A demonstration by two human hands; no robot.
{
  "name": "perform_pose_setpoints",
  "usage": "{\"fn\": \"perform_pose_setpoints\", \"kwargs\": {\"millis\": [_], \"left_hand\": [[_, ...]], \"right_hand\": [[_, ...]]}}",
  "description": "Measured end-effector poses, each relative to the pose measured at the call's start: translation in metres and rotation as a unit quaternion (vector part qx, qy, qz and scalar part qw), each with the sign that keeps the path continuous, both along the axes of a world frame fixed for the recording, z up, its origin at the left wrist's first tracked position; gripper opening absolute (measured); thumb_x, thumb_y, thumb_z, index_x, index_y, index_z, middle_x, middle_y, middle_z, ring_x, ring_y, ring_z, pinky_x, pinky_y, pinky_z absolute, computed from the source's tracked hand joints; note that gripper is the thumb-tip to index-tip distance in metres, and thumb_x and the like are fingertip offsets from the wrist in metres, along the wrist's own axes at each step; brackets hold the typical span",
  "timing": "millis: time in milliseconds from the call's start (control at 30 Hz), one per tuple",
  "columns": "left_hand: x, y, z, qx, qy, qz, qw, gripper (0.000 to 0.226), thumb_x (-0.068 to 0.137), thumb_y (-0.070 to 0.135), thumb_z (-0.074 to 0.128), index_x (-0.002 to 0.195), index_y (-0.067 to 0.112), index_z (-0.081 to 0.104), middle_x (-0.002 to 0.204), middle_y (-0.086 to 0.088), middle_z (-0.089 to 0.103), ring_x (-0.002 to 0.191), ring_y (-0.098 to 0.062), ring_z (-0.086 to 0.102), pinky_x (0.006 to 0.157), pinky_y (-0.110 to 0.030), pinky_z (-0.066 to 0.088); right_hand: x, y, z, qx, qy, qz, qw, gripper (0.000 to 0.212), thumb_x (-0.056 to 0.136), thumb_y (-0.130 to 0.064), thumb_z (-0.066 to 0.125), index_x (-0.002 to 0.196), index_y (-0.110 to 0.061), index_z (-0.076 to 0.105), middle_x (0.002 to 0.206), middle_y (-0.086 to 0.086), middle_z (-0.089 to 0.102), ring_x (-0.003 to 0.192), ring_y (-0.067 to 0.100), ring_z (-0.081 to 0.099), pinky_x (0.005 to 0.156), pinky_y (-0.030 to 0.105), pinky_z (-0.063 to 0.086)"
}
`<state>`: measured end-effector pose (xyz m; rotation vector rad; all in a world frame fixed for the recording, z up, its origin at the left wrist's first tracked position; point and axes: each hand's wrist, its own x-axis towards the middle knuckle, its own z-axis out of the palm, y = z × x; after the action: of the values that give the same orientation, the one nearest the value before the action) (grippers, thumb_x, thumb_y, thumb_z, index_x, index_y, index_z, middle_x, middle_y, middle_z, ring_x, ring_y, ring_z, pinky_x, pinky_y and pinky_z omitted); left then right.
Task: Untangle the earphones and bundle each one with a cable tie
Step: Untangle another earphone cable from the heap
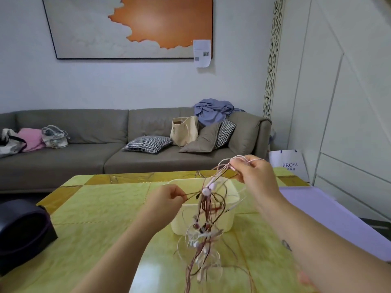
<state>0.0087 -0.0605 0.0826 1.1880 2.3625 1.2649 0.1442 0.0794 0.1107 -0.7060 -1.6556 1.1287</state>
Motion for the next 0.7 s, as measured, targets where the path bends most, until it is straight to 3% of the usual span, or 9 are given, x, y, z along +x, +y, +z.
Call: {"fn": "perform_pose_setpoints", "kwargs": {"millis": [100,233,300,367,433,533,700], "left_hand": [[-0.004,-0.001,-0.003,0.053,-0.134,-0.001,0.990,0.028,0.090,-0.006,0.040,0.078,0.010,0.060,0.070,-0.005,0.060,0.064,-0.015,0.059,0.066,-0.029,0.050],[0.004,-0.001,0.000,0.127,-0.373,-0.045,0.918,0.032,0.092,-0.009,0.035,0.096,0.010,0.061,0.081,-0.006,0.059,0.072,-0.018,0.058,0.073,-0.033,0.053],[0.005,0.001,0.000,0.099,-0.323,-0.050,0.940,0.036,0.089,-0.008,0.041,0.094,0.017,0.065,0.097,-0.005,0.059,0.085,-0.016,0.054,0.081,-0.033,0.048],[0.008,0.002,0.001,0.056,-0.173,-0.044,0.982,0.035,0.086,-0.001,0.051,0.095,0.030,0.065,0.111,0.000,0.056,0.100,-0.012,0.050,0.089,-0.033,0.043],[0.014,0.004,0.003,0.073,-0.070,-0.077,0.992,0.031,0.086,0.009,0.061,0.103,0.034,0.061,0.114,0.006,0.055,0.105,-0.007,0.052,0.091,-0.030,0.044],[0.023,0.013,0.002,0.112,-0.020,-0.128,0.985,0.027,0.083,0.017,0.069,0.109,0.024,0.062,0.093,0.008,0.065,0.084,-0.006,0.065,0.076,-0.024,0.053],[0.029,0.018,-0.003,0.166,0.037,-0.095,0.981,0.009,0.088,0.018,0.063,0.097,0.021,0.064,0.073,0.009,0.059,0.050,-0.003,0.048,0.049,-0.015,0.040]], "right_hand": [[0.002,0.004,0.000,-0.040,-0.015,0.070,0.997,0.019,0.090,-0.013,0.060,0.073,-0.010,0.064,0.067,0.003,0.063,0.062,0.011,0.058,0.063,0.026,0.050],[-0.001,-0.003,-0.005,-0.023,-0.051,0.122,0.991,0.017,0.092,-0.009,0.056,0.077,-0.012,0.063,0.072,0.003,0.067,0.062,0.007,0.063,0.063,0.024,0.053],[0.000,-0.003,-0.005,0.009,-0.089,0.118,0.989,0.013,0.089,-0.013,0.060,0.077,-0.010,0.066,0.071,0.001,0.066,0.065,0.008,0.060,0.065,0.026,0.053],[0.001,-0.003,-0.006,0.052,-0.134,0.118,0.983,0.014,0.084,-0.021,0.067,0.077,-0.009,0.069,0.070,0.000,0.064,0.065,0.007,0.055,0.067,0.029,0.050],[0.001,-0.007,-0.004,0.079,-0.158,0.117,0.977,0.015,0.082,-0.025,0.070,0.076,-0.011,0.070,0.065,-0.007,0.063,0.060,0.003,0.052,0.064,0.021,0.043],[0.000,-0.012,-0.001,0.097,-0.165,0.115,0.975,0.012,0.082,-0.026,0.071,0.075,-0.017,0.073,0.067,-0.007,0.067,0.061,-0.001,0.055,0.058,0.011,0.039],[0.004,-0.011,-0.004,0.095,-0.157,0.091,0.979,0.021,0.082,-0.027,0.070,0.069,-0.010,0.071,0.082,0.017,0.070,0.068,0.011,0.056,0.067,0.027,0.043]]}}
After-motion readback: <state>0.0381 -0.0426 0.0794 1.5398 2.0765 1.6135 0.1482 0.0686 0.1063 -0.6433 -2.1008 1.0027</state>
